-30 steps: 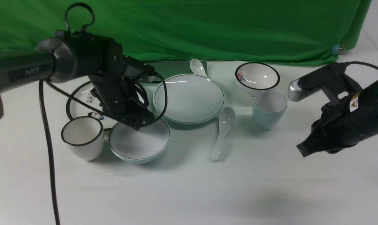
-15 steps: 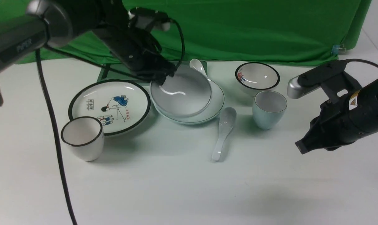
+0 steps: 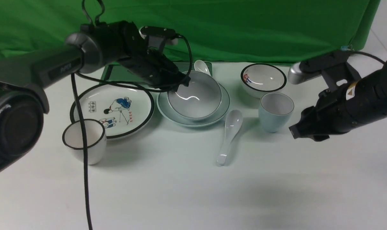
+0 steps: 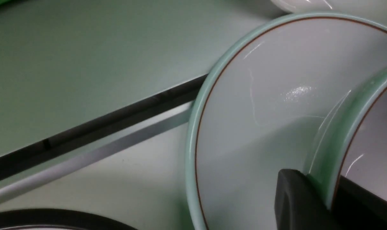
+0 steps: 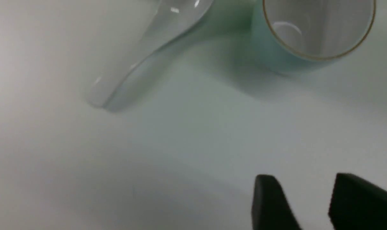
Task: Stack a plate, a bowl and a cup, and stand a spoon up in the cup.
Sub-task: Use the left arm to put the blue rice bowl into the blue large plate in the middle, then use the right arm to grab a blue teacup, then use the right arm to put the blue teacup into the blue rice bowl in the middle
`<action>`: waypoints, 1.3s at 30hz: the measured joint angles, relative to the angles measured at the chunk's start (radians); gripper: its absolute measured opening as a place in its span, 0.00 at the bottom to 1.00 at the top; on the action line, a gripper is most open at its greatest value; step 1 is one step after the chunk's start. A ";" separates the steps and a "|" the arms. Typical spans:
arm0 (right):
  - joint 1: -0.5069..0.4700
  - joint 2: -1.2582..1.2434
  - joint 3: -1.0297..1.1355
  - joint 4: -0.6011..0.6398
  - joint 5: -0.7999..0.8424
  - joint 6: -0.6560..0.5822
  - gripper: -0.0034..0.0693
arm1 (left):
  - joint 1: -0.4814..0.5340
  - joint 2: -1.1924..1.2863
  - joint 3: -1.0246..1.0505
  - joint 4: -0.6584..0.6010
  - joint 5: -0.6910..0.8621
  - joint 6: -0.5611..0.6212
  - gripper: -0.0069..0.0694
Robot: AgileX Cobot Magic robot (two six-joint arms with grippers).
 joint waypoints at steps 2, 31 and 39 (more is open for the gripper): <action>-0.011 0.030 -0.055 0.003 0.024 0.015 0.60 | 0.000 0.000 0.000 -0.001 -0.007 0.000 0.20; -0.041 0.547 -0.678 -0.005 0.294 -0.055 0.16 | 0.000 -1.091 0.374 0.263 0.394 -0.168 0.04; 0.129 0.602 -0.913 0.018 0.197 -0.067 0.16 | 0.000 -1.309 0.912 0.322 0.221 -0.170 0.04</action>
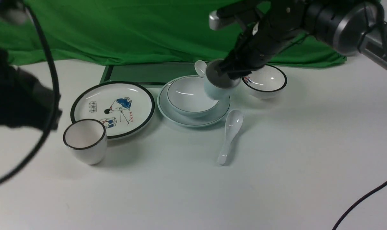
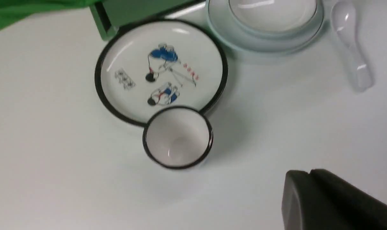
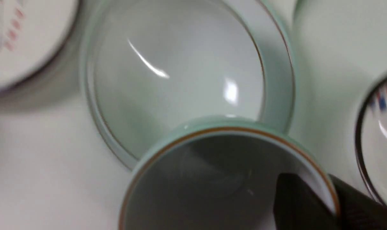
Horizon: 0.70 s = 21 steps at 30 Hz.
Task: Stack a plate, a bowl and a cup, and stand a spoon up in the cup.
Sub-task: Use the right arm to put the blue teacup into the blue rice bowl in the middle
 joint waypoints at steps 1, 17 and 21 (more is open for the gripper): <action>0.006 0.017 -0.023 0.001 -0.007 0.003 0.16 | 0.000 -0.009 0.048 0.002 -0.025 0.000 0.04; 0.013 0.303 -0.331 -0.015 0.129 0.085 0.16 | 0.000 -0.017 0.267 -0.016 -0.254 -0.005 0.04; 0.015 0.304 -0.332 -0.015 0.126 0.100 0.26 | 0.000 -0.017 0.267 -0.030 -0.255 -0.005 0.04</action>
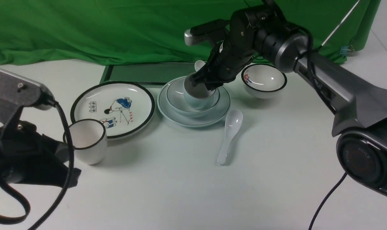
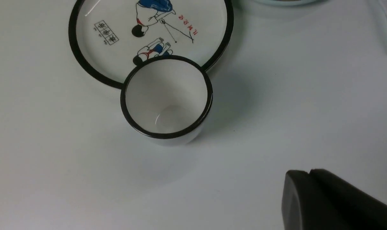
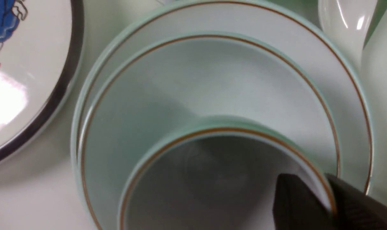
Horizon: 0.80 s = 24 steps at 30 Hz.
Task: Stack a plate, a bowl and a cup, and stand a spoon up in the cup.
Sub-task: Use the right arm to put the blue teacup into the blue rice bowl in the middle
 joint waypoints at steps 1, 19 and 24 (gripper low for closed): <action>0.000 0.000 -0.001 0.000 0.002 0.003 0.31 | 0.000 0.000 0.000 -0.003 0.001 0.000 0.04; 0.000 -0.461 0.616 0.003 -0.002 -0.627 0.42 | 0.000 -0.057 0.000 -0.059 0.052 0.000 0.04; 0.007 -0.441 0.841 0.002 -0.088 -0.914 0.58 | 0.000 -0.066 0.000 -0.059 0.052 0.000 0.04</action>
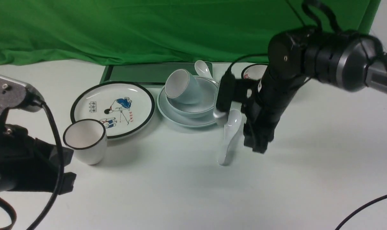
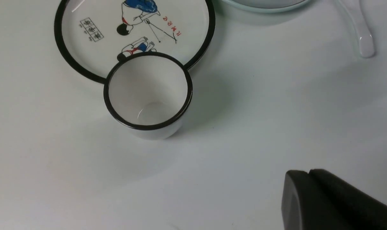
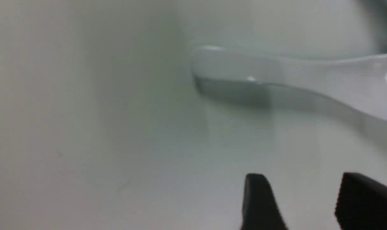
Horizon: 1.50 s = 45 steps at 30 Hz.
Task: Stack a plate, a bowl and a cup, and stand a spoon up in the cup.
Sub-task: Use the right arm to put the blue teacup into the blue rice bowl in the middle
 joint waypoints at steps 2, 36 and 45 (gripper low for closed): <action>0.005 0.000 0.023 -0.002 -0.033 -0.030 0.62 | 0.000 0.000 0.000 0.000 0.000 0.000 0.04; 0.067 0.260 -0.508 0.075 -0.150 0.477 0.06 | 0.000 0.000 0.000 -0.003 -0.061 0.000 0.05; 0.072 0.260 -0.509 -0.174 -0.265 0.702 0.12 | 0.000 0.000 0.000 -0.003 -0.061 0.000 0.05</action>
